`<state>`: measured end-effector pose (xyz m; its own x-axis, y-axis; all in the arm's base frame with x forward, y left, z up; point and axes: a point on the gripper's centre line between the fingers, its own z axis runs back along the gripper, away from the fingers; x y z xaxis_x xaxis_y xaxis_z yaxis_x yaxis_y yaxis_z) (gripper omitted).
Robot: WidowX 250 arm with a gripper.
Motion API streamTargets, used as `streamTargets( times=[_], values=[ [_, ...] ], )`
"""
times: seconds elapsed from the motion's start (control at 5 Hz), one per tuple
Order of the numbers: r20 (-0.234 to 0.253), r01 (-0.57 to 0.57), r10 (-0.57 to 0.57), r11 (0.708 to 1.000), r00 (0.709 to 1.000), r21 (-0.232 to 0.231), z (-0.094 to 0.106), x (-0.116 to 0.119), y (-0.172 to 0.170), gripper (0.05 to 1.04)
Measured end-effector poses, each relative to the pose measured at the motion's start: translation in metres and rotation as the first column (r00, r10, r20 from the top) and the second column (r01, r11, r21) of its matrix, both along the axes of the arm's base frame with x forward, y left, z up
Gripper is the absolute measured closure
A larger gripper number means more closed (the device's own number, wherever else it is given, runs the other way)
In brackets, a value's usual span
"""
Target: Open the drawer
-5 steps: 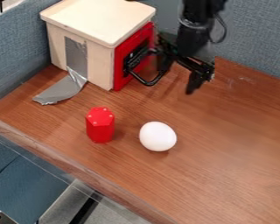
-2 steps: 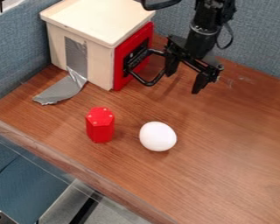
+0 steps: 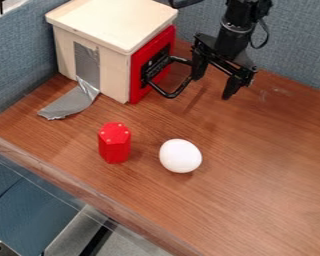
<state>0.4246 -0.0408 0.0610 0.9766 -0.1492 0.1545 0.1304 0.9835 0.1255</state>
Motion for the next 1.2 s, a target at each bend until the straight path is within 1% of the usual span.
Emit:
streamTargets(
  times=[0.2, 0.4, 0.6, 0.8, 1.0, 1.2],
  values=[
    [-0.006, -0.027, 0.027, 1.0, 1.0, 0.016, -0.006, 0.003, 0.004, 0.085],
    [-0.017, -0.062, 0.062, 0.998, 0.998, 0.026, -0.007, 0.005, 0.014, 0.085],
    [-0.039, -0.077, 0.078, 0.996, 0.996, 0.039, -0.01, 0.006, 0.018, 0.086],
    [-0.047, -0.091, 0.094, 0.994, 0.994, 0.054, -0.009, 0.005, 0.02, 0.084],
    [-0.06, -0.091, 0.095, 0.994, 0.994, 0.064, -0.015, 0.004, 0.021, 0.084],
    [-0.072, -0.1, 0.105, 0.992, 0.992, 0.075, -0.016, 0.002, 0.026, 0.084]
  ],
)
